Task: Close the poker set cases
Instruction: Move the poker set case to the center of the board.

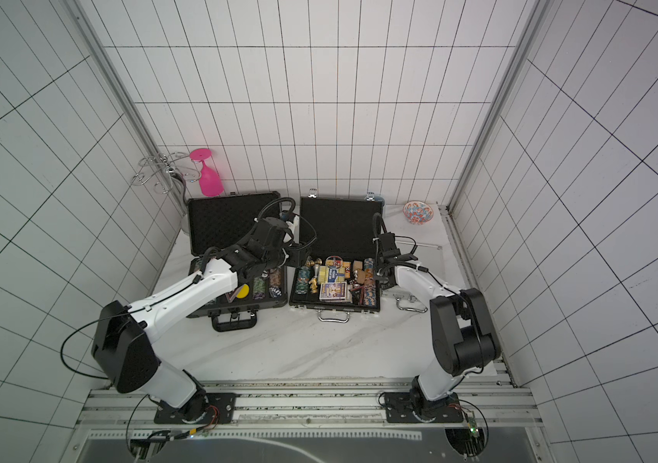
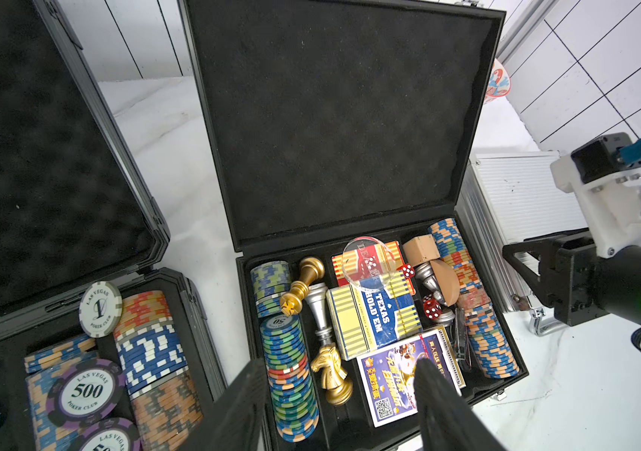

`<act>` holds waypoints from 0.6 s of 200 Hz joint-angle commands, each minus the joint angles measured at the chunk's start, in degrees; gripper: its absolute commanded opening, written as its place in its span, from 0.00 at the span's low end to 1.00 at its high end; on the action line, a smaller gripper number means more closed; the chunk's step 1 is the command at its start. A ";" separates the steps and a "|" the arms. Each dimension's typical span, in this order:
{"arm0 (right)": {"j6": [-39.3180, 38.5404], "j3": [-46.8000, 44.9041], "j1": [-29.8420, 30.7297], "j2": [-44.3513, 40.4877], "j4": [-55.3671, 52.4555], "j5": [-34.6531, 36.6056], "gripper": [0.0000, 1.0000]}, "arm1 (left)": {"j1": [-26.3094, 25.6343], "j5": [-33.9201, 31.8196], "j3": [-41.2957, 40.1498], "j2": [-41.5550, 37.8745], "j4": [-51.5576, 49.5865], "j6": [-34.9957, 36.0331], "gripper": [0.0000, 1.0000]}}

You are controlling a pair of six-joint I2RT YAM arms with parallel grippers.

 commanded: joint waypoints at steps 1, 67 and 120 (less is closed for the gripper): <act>-0.14 -2.22 -2.73 1.26 -0.67 2.01 0.33 | 0.26 -1.11 -0.42 -1.38 1.54 -0.58 0.62; -1.86 -0.89 -3.39 -2.70 -0.62 -0.45 0.37 | 0.36 -1.15 0.19 -0.36 1.71 -0.58 0.61; 3.65 2.10 -4.71 -10.73 -3.42 -6.58 0.48 | 0.36 0.56 0.73 0.29 1.76 -0.44 0.61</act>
